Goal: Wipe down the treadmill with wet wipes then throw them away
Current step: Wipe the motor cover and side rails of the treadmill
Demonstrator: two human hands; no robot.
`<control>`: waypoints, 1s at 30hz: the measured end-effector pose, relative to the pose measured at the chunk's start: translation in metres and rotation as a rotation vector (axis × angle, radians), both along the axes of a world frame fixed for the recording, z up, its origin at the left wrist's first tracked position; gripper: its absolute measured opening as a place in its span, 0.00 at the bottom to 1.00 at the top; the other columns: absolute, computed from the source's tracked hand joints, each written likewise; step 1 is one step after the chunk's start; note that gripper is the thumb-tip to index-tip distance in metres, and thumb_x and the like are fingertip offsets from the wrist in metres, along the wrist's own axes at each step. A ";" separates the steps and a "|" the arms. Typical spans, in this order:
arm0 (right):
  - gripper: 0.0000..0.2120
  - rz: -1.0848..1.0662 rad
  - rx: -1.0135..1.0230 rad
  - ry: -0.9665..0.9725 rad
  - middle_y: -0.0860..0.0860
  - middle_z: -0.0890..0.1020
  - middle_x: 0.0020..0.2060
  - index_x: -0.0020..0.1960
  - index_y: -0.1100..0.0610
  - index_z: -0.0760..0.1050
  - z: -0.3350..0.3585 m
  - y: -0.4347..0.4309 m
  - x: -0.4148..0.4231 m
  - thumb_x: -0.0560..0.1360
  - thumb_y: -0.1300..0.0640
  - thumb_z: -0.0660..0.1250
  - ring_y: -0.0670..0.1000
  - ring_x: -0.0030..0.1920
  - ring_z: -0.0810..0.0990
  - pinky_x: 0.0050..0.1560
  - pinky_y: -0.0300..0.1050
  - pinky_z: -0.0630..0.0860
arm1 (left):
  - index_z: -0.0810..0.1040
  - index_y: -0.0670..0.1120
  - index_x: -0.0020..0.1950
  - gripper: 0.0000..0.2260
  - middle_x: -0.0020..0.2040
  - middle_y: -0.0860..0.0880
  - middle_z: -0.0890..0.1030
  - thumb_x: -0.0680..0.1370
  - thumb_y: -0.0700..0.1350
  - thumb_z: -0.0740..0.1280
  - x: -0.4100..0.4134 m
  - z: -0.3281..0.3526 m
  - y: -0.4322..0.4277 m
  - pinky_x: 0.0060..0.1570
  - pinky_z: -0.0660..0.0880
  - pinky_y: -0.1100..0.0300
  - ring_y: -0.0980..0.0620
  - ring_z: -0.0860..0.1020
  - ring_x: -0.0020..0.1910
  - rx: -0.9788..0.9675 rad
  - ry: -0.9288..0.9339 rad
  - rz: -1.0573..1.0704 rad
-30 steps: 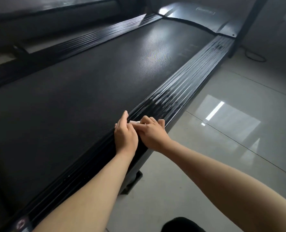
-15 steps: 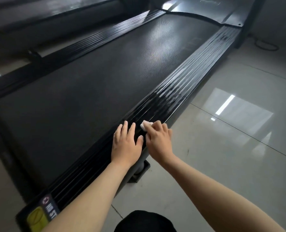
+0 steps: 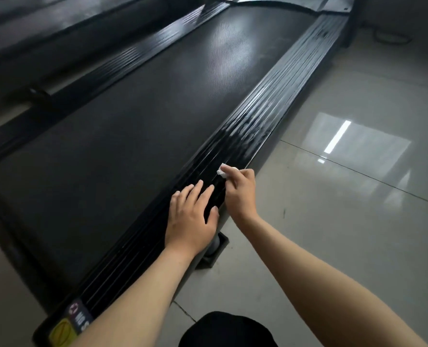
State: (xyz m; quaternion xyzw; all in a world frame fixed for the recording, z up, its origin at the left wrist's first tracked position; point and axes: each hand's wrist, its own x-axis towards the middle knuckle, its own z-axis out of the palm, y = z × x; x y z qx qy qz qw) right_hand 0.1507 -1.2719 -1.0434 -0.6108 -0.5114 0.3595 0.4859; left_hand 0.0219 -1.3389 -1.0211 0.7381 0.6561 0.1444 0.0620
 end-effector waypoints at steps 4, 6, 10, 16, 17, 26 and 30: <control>0.11 -0.116 -0.030 0.357 0.50 0.74 0.49 0.59 0.44 0.73 -0.007 -0.036 -0.015 0.83 0.60 0.61 0.44 0.46 0.76 0.52 0.41 0.75 | 0.72 0.52 0.75 0.25 0.75 0.49 0.71 0.80 0.57 0.53 0.002 -0.002 -0.005 0.71 0.64 0.44 0.46 0.68 0.71 0.028 0.087 0.013; 0.02 -0.259 -0.120 0.523 0.49 0.76 0.45 0.56 0.48 0.69 -0.013 -0.028 -0.013 0.84 0.55 0.61 0.44 0.42 0.75 0.47 0.42 0.75 | 0.70 0.53 0.76 0.25 0.76 0.49 0.70 0.81 0.57 0.53 0.003 -0.003 -0.010 0.71 0.64 0.44 0.47 0.68 0.71 0.011 0.123 0.009; 0.04 -0.349 -0.266 0.727 0.54 0.80 0.52 0.55 0.47 0.69 -0.036 -0.011 -0.009 0.84 0.56 0.60 0.49 0.48 0.77 0.57 0.51 0.77 | 0.66 0.54 0.78 0.25 0.78 0.49 0.66 0.82 0.56 0.52 0.006 -0.004 -0.012 0.73 0.60 0.43 0.47 0.64 0.72 -0.033 0.140 -0.002; 0.11 -0.200 -0.731 0.875 0.51 0.75 0.37 0.63 0.54 0.65 -0.062 -0.054 -0.008 0.82 0.64 0.57 0.42 0.25 0.75 0.22 0.37 0.67 | 0.67 0.54 0.77 0.24 0.78 0.49 0.66 0.82 0.56 0.53 0.007 0.000 -0.011 0.72 0.59 0.43 0.46 0.63 0.72 -0.041 0.110 0.010; 0.12 -0.206 -0.742 0.891 0.52 0.75 0.36 0.63 0.55 0.65 -0.062 -0.056 -0.010 0.82 0.65 0.56 0.43 0.24 0.74 0.20 0.36 0.67 | 0.67 0.54 0.77 0.24 0.77 0.49 0.67 0.82 0.56 0.53 0.007 0.000 -0.011 0.72 0.60 0.43 0.46 0.63 0.72 -0.042 0.101 0.012; 0.13 -0.344 -0.184 0.628 0.52 0.76 0.58 0.67 0.54 0.72 -0.004 0.054 0.038 0.82 0.61 0.61 0.47 0.54 0.76 0.57 0.40 0.74 | 0.64 0.58 0.78 0.24 0.79 0.52 0.62 0.81 0.57 0.55 0.007 0.004 -0.007 0.76 0.51 0.44 0.47 0.57 0.76 -0.087 0.029 0.068; 0.16 -0.235 -0.067 0.086 0.51 0.65 0.63 0.65 0.57 0.77 0.010 0.097 0.051 0.80 0.64 0.58 0.51 0.64 0.72 0.68 0.41 0.70 | 0.60 0.59 0.80 0.26 0.83 0.51 0.53 0.81 0.59 0.58 0.009 0.008 -0.003 0.79 0.44 0.44 0.47 0.47 0.80 -0.157 -0.069 0.156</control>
